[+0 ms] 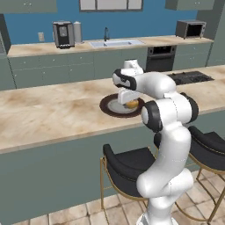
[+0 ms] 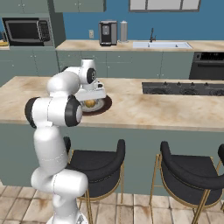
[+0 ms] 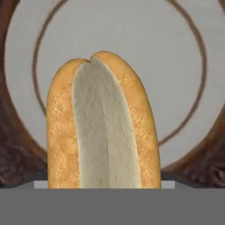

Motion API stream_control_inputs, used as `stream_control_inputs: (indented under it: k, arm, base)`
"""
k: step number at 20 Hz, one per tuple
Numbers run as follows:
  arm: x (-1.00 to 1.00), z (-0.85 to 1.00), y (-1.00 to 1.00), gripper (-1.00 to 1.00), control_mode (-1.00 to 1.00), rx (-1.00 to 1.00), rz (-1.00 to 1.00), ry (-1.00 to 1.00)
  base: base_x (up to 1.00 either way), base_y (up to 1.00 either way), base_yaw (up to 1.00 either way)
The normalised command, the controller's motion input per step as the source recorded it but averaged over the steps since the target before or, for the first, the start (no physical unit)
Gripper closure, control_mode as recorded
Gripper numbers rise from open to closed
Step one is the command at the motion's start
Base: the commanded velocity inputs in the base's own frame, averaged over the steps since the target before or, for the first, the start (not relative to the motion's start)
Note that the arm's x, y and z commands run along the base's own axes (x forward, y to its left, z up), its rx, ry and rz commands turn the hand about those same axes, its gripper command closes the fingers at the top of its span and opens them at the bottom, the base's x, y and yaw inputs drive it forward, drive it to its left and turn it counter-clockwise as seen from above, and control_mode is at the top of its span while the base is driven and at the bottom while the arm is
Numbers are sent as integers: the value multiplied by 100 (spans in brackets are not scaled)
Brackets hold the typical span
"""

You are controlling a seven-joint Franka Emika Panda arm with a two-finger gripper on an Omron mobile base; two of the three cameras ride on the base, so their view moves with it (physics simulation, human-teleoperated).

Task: Move the hot dog bun to the plate on the dining table and place the condiment next to that plate. Then navigate to the fridge and take the sausage and place it on the plate as well.

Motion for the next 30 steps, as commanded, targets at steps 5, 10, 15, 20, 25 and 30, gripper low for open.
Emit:
stream_control_inputs:
  k: [5,10,15,20,25,30]
  arm:
    - [20,-19,0,100,-100,0,0,0]
    - [8,-16,1,100,-100,0,0,0]
    - [14,-17,4,100,-100,0,0,0]
    - [5,-8,2,-100,-100,0,0,0]
    - [-4,-1,0,-100,-100,0,4,0]
    - [-16,14,0,-100,-100,0,7,-5]
  base:
    - [0,0,0]
    - [0,0,0]
    - [0,0,0]
    - [0,0,0]
    - [0,0,0]
    - [0,0,0]
